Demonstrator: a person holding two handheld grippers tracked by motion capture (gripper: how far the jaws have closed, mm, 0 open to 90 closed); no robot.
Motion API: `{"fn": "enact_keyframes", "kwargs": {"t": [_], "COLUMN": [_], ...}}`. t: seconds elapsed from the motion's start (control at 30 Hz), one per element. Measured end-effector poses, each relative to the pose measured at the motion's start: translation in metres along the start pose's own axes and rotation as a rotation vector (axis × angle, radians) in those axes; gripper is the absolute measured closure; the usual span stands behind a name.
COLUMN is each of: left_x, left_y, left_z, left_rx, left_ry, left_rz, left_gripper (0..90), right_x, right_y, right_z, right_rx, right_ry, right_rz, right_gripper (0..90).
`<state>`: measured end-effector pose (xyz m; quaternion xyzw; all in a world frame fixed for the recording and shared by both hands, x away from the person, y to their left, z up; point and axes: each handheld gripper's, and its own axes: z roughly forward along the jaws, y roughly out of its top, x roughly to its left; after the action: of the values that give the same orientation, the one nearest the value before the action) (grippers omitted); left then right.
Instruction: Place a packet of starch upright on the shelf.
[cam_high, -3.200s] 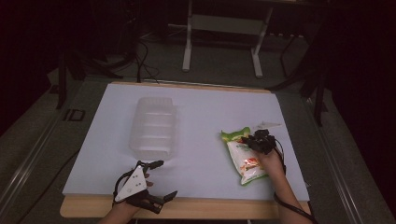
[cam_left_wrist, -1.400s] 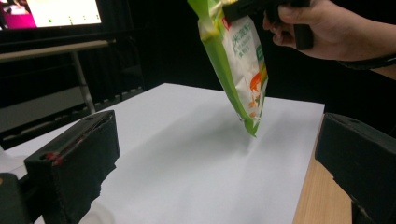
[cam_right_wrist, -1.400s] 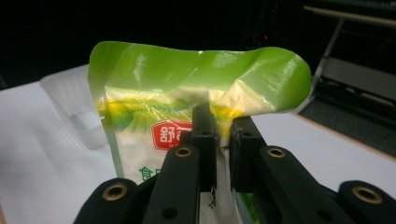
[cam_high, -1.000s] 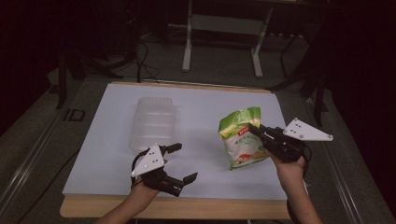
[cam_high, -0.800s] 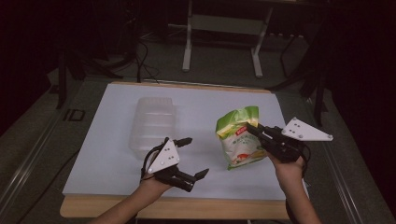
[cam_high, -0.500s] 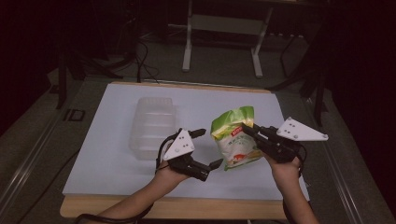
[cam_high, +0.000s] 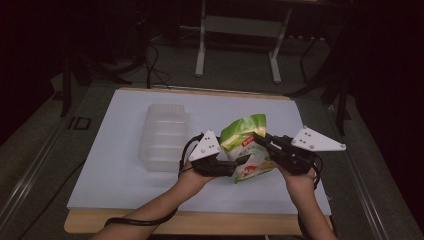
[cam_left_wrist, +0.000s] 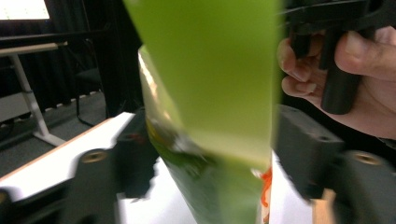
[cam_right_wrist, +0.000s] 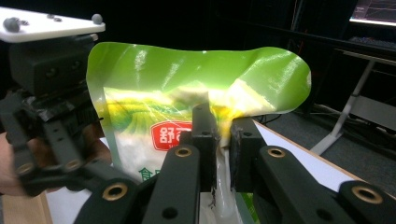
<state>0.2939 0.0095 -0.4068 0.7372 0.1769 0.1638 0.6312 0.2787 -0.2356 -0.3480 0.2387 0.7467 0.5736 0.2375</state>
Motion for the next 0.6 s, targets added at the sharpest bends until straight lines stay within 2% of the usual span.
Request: {"fn": "enact_keyframes", "kwargs": {"t": [0.1,0.2,0.33,0.47,0.5,0.6], "left_x": [0.002,0.004,0.004,0.005,0.008,0.009], "left_y": [-0.001,0.001,0.003,0.005,0.009,0.013], "left_z": [0.001,0.002,-0.001,-0.002,-0.004,-0.006], "left_rx": [0.021,0.043,0.034,0.030,0.043,0.049], "left_ry": [-0.001,-0.008,-0.014,-0.023,-0.033,-0.024], "left_rz": [-0.002,-0.004,0.008,0.009,0.009,0.056], "left_gripper": [53.3,59.3,67.6,71.9,76.3,76.5], "right_x": [0.002,0.003,0.002,0.003,0.004,0.003], "right_y": [0.000,0.000,-0.002,-0.001,0.000,-0.001], "right_z": [0.001,0.002,0.000,-0.001,-0.001,-0.001], "right_rx": [0.004,0.007,-0.014,-0.026,-0.026,-0.036], "right_ry": [-0.002,-0.005,0.002,-0.001,-0.003,0.004], "right_rz": [-0.009,-0.015,0.003,-0.012,-0.019,-0.003], "right_gripper": [83.2,83.2,83.2,83.2,83.2,83.2]}}
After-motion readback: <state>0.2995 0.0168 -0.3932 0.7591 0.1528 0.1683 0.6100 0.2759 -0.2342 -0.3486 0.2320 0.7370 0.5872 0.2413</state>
